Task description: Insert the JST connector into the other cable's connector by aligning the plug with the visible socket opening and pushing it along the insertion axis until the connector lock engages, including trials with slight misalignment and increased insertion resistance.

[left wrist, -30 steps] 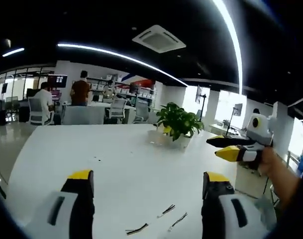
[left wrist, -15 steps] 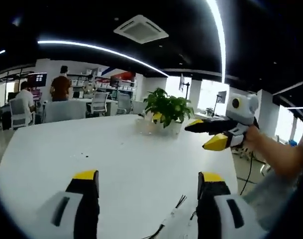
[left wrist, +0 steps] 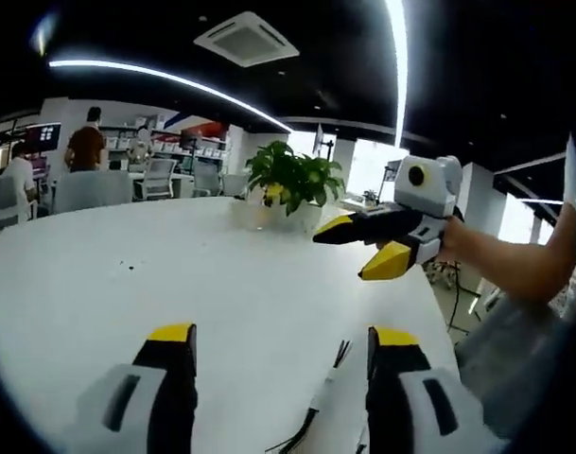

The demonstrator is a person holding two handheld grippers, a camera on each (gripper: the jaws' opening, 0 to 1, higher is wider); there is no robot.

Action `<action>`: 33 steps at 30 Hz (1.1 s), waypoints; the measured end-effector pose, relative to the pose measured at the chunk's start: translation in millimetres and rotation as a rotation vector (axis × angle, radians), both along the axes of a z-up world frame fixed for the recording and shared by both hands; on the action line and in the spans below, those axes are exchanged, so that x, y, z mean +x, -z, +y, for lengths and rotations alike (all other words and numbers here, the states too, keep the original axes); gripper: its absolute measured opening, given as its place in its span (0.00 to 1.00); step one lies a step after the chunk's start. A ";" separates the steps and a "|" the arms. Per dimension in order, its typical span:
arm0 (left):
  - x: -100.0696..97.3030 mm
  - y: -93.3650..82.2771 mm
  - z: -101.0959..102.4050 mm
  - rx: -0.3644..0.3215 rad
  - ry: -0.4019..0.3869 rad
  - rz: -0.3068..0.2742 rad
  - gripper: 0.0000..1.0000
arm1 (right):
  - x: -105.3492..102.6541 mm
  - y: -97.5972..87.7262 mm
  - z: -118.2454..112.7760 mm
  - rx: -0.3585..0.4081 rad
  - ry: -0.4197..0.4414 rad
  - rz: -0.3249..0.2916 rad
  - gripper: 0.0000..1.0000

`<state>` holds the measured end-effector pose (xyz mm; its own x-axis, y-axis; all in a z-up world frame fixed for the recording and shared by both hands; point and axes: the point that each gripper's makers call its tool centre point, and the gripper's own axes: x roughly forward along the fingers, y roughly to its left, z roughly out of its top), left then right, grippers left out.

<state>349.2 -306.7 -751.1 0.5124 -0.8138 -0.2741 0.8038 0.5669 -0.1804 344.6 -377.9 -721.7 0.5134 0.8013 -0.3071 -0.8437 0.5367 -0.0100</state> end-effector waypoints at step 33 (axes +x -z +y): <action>-44.4 71.1 -29.4 -0.021 0.275 0.018 0.24 | -45.2 97.7 12.9 -0.113 -0.369 0.066 0.18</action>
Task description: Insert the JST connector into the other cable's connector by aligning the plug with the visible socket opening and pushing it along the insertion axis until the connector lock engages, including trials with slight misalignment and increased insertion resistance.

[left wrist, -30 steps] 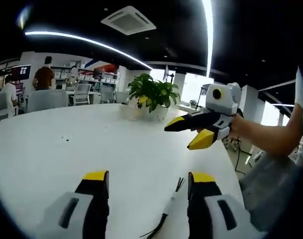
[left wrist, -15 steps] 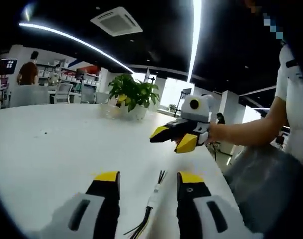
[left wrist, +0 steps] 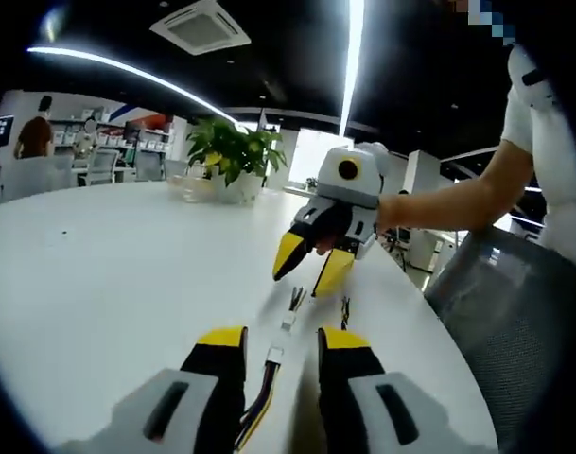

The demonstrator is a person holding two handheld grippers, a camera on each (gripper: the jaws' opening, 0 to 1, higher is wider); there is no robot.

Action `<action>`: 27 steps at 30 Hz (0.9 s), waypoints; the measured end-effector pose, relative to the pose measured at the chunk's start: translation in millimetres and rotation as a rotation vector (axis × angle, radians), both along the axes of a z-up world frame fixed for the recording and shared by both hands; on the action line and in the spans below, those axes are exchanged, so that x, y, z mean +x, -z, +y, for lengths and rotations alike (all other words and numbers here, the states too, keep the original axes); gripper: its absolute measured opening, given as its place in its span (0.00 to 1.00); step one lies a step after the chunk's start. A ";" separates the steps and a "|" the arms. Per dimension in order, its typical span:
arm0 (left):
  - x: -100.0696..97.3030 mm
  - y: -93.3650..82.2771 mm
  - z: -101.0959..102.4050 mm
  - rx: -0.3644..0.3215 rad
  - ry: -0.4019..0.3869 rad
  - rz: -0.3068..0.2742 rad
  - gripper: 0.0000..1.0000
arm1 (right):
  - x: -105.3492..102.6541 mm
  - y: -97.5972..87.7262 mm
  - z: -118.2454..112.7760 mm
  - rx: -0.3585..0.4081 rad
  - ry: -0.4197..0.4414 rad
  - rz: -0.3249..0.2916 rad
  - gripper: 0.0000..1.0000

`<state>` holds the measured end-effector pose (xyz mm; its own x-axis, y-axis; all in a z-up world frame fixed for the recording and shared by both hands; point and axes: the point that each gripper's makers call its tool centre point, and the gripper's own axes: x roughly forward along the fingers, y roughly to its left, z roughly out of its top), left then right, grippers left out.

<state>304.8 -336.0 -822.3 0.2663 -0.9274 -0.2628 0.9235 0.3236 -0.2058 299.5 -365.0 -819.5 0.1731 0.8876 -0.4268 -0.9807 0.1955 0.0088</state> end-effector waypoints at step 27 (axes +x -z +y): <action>-1.3 18.1 5.1 0.080 0.017 -0.003 0.00 | -6.9 25.6 -7.2 -0.022 0.005 0.068 0.05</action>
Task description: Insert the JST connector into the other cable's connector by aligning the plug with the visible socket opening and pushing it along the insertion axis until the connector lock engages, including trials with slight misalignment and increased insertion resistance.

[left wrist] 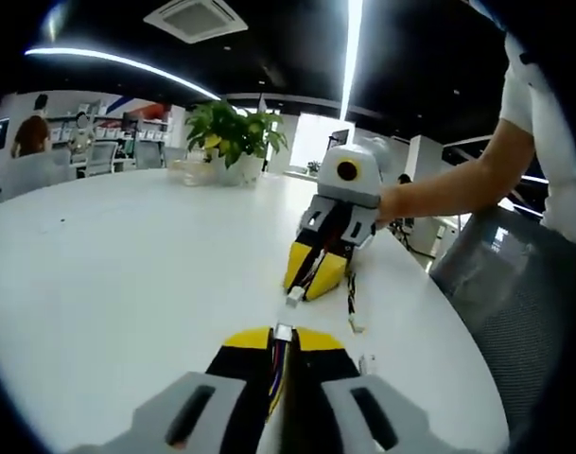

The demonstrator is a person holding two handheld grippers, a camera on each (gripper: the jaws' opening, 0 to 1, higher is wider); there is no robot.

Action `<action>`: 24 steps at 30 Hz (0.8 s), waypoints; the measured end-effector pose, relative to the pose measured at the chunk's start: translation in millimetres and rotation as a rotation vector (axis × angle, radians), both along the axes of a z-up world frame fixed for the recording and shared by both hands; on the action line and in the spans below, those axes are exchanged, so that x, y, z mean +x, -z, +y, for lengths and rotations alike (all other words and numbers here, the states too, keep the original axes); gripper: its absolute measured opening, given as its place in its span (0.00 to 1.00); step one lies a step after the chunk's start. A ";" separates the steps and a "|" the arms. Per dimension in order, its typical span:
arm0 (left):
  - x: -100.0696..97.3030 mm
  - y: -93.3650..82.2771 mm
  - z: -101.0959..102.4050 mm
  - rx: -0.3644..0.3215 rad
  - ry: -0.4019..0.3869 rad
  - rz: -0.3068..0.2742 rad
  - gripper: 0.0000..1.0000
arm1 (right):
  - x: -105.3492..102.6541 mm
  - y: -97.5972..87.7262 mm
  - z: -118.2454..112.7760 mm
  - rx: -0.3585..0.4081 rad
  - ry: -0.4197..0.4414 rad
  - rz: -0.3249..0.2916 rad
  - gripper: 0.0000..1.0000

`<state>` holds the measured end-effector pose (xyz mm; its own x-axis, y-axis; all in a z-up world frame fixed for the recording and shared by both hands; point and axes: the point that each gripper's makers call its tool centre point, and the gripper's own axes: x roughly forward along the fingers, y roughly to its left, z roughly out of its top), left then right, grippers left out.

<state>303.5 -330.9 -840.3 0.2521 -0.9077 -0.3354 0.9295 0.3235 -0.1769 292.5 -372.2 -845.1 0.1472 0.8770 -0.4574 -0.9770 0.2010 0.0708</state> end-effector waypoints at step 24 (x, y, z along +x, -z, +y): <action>-15.0 -37.1 -7.9 0.101 0.156 -0.117 0.00 | -6.5 -37.5 19.6 -0.063 -0.104 -0.104 0.04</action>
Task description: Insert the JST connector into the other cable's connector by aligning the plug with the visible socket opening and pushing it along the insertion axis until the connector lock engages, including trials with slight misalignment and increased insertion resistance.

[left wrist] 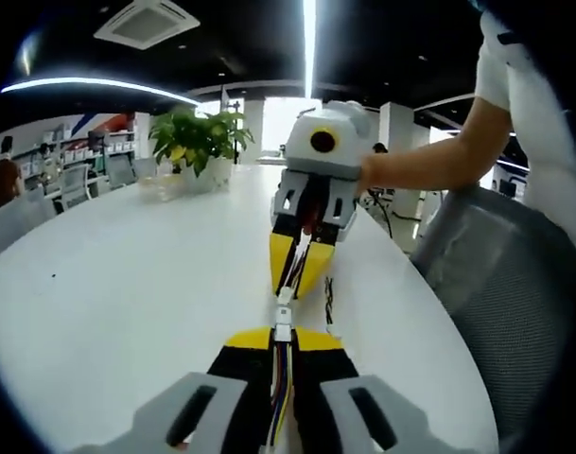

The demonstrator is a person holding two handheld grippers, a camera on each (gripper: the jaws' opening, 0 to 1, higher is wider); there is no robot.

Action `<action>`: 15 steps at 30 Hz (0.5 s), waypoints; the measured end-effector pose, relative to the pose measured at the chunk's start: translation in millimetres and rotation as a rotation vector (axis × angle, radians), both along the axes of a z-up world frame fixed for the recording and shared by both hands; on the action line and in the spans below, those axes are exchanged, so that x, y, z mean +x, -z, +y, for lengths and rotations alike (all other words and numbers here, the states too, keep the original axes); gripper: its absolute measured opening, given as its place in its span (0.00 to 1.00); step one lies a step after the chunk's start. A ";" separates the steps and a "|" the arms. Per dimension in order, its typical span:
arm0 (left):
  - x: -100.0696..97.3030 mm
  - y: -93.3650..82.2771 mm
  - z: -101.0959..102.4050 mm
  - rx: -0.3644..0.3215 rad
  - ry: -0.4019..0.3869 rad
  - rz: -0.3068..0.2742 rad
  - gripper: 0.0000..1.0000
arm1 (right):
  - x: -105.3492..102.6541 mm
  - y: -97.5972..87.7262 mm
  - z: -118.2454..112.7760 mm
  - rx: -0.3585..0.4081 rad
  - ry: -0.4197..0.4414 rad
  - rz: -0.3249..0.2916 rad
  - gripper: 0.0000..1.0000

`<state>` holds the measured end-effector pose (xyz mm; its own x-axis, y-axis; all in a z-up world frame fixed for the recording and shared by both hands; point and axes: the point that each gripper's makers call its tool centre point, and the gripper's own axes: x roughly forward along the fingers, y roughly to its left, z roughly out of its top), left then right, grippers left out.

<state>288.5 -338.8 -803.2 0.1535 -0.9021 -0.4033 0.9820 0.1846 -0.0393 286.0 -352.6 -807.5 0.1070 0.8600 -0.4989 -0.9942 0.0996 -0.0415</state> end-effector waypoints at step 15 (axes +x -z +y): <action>-0.8 1.3 1.8 0.037 0.020 -0.014 0.00 | -3.4 -2.0 3.7 0.007 -0.016 -0.002 0.04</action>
<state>287.7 -337.0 -804.5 0.1409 -0.8896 -0.4345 0.9860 0.1656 -0.0194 282.6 -348.9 -805.5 0.0938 0.8650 -0.4929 -0.9956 0.0837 -0.0425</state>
